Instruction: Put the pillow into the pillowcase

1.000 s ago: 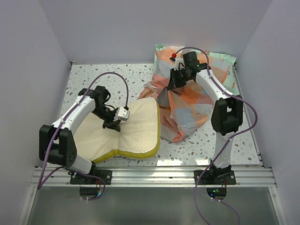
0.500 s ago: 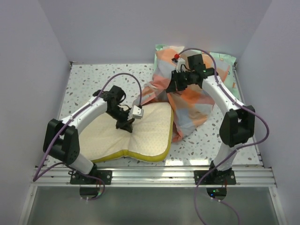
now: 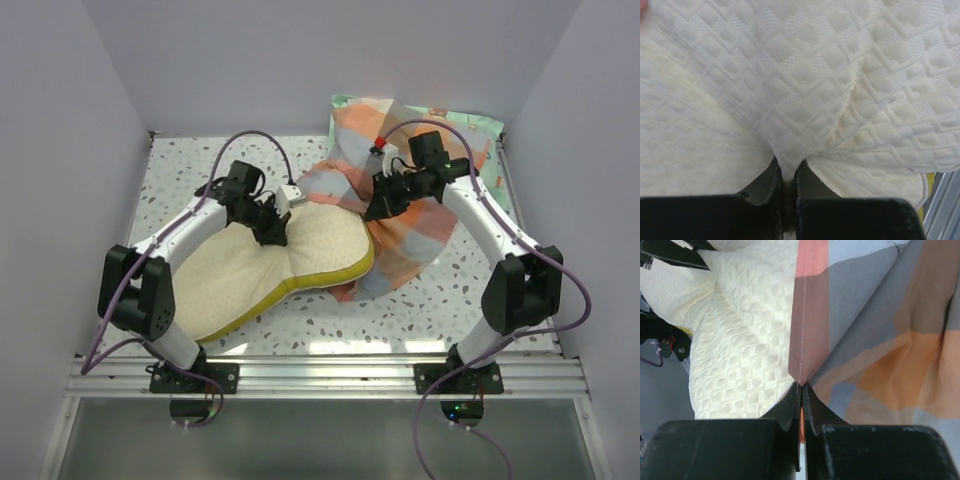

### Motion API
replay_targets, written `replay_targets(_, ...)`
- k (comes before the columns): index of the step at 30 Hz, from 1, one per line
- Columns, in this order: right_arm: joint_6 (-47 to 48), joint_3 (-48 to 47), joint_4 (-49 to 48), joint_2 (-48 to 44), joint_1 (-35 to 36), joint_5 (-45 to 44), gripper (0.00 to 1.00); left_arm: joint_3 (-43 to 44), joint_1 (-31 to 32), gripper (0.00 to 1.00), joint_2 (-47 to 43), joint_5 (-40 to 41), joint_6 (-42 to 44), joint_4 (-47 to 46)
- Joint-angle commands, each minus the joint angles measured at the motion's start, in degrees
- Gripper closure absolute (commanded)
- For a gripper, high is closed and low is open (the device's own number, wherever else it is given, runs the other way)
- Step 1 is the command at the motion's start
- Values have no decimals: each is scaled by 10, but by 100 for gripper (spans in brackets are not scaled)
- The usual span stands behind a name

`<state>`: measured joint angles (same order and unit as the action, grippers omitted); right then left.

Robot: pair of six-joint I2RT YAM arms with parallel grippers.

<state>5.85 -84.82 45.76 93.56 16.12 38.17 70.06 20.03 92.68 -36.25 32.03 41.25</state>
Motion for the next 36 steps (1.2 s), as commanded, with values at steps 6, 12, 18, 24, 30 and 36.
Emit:
replay_targets(6, -9, -22, 12, 40, 15, 46, 100, -6, 26, 100, -33, 273, -146, -205)
replay_targets(12, -43, -74, -2, 92, 37, 26, 100, -50, 43, 100, 6, 378, -177, -268)
replay_targets(18, -68, -59, -16, 96, 51, 16, 100, -59, 36, 100, 31, 365, -236, -297)
replay_targets(24, -102, -90, -33, 130, 57, 12, 100, -89, 32, 44, -72, 115, -124, -257)
replay_targets(30, -120, -82, -44, 132, 57, 9, 100, -162, 45, 16, -199, 1, 98, -175)
replay_targets(36, -138, -65, -59, 132, 58, 19, 100, -251, 151, 6, -188, 115, 62, -342)
